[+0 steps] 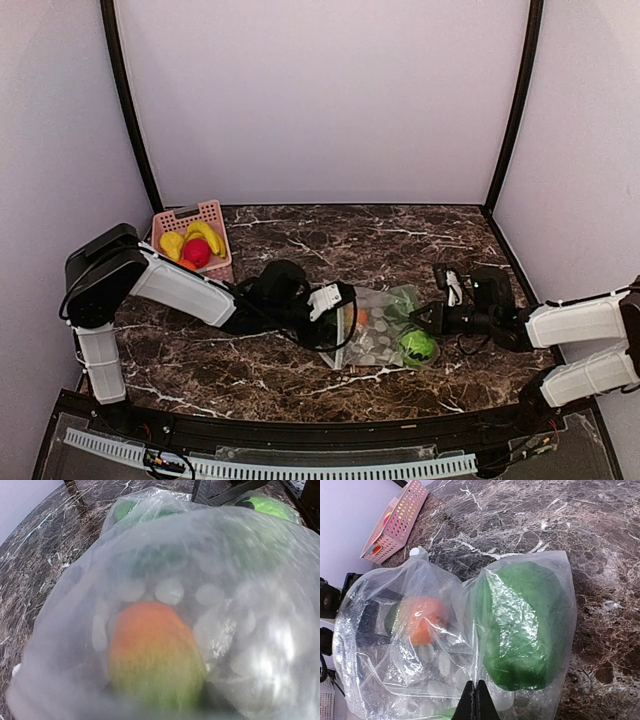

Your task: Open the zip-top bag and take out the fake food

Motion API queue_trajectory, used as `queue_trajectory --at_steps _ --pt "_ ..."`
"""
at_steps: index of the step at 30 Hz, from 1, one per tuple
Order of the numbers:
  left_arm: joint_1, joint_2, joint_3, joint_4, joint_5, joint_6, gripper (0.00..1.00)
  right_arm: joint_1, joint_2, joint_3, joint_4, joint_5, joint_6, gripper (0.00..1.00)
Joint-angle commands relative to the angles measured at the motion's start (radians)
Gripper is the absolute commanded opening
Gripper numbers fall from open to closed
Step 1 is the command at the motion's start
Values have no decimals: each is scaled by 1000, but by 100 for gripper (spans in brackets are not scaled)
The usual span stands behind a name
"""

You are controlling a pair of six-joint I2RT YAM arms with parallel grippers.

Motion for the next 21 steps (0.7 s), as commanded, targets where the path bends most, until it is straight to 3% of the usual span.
queue_trajectory --at_steps 1,11,14,21 --pt "-3 -124 -62 13 31 -44 26 -14 -14 -24 -20 33 0 0" --pt "0 -291 -106 -128 46 -160 26 -17 -14 -23 -18 34 2 0" --pt "14 -348 -131 -209 -40 -200 26 -16 -15 -24 -15 35 3 0" --pt "209 -534 -276 -198 -110 -350 26 -16 1 -16 -4 23 2 0"
